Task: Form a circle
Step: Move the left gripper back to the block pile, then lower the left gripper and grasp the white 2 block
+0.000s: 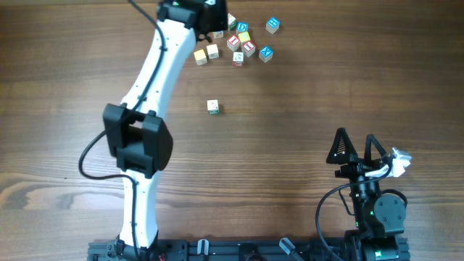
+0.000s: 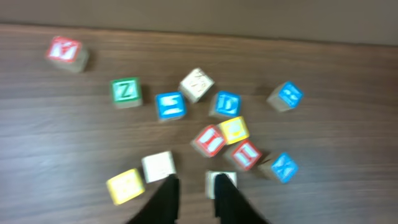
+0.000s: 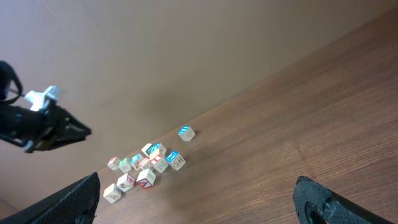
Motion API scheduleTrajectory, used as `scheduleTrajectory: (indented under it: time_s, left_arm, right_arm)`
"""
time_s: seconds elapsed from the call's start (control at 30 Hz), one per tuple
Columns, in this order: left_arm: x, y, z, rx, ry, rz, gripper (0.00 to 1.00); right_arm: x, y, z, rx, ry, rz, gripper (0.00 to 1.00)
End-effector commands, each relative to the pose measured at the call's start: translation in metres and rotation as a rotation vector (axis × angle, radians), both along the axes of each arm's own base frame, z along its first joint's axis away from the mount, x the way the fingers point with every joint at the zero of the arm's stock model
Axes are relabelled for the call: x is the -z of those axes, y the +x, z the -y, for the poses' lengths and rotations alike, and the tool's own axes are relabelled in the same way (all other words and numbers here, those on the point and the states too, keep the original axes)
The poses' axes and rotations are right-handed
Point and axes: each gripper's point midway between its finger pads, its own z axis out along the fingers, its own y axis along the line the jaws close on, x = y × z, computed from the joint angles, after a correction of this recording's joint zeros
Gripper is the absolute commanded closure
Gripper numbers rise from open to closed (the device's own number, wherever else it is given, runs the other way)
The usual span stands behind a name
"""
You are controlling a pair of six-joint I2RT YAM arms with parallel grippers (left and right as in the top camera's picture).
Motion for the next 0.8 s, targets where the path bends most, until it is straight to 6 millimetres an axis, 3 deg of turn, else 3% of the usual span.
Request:
scheduleTrajectory:
  time_s: [0.0, 0.03, 0.23, 0.47, 0.67, 0.77]
  left_arm:
    - [0.054, 0.005, 0.016, 0.029, 0.016, -0.06, 0.54]
    - [0.062, 0.01, 0.015, 0.022, 0.024, -0.056, 0.48]
    - [0.091, 0.028, -0.012, -0.048, 0.064, -0.052, 0.47]
    - [0.127, 0.015, -0.041, -0.089, 0.099, -0.178, 0.46]
    - [0.131, 0.014, -0.041, -0.085, 0.093, -0.19, 0.47]
    - [0.131, 0.012, -0.03, -0.051, 0.047, -0.203, 0.48]
  right_arm:
    - [-0.002, 0.0, 0.003, 0.017, 0.002, 0.009, 0.0]
    - [-0.002, 0.0, 0.003, 0.017, 0.002, 0.009, 0.0]
    - [-0.002, 0.0, 0.003, 0.017, 0.002, 0.009, 0.0]
    - [-0.002, 0.0, 0.003, 0.017, 0.002, 0.009, 0.0]
    - [-0.002, 0.0, 0.003, 0.017, 0.002, 0.009, 0.0]
    - [-0.002, 0.0, 0.003, 0.017, 0.002, 0.009, 0.0]
